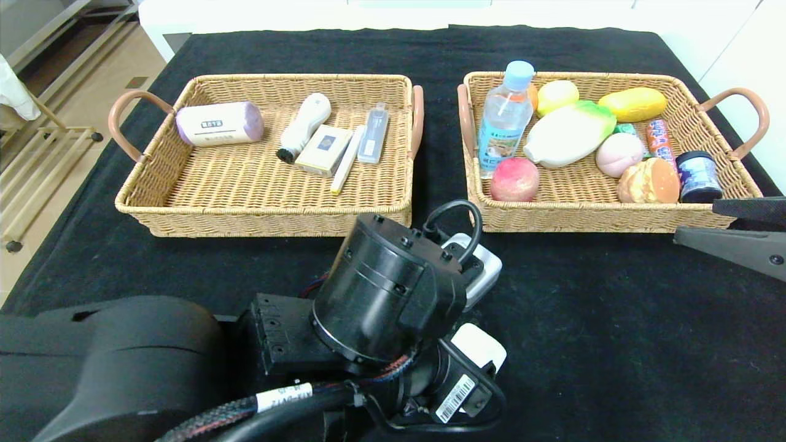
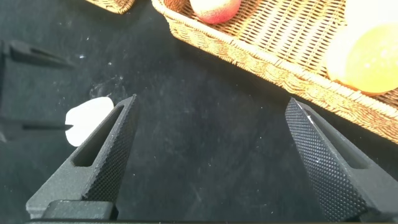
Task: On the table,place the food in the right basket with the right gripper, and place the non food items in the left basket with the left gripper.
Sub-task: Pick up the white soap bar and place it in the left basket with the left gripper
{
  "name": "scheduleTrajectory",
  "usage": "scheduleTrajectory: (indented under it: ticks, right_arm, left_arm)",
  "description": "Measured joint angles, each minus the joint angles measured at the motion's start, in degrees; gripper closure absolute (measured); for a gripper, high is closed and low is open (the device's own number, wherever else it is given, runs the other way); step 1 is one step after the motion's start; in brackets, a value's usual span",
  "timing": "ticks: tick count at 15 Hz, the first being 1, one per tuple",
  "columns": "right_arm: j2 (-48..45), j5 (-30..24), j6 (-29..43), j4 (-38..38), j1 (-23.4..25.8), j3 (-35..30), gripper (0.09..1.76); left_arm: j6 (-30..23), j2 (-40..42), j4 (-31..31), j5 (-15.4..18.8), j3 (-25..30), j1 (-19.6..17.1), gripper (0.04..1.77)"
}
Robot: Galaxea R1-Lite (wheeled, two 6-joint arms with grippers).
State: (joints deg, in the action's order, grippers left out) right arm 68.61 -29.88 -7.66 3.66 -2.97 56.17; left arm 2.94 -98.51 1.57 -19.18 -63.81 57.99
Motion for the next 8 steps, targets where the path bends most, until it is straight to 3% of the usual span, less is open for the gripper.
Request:
scheduleTrajectory:
  ticks: [4, 8]
  right_arm:
    - [0.1, 0.0, 0.0, 0.0, 0.0, 0.0, 0.14]
    - [0.3, 0.0, -0.1, 0.0, 0.0, 0.0, 0.14]
  left_arm:
    - [-0.7, -2.3, 0.0, -1.0, -0.5, 1.2, 0.09]
    - [-2.6, -3.9, 1.4, -4.1, 0.0, 3.9, 0.09]
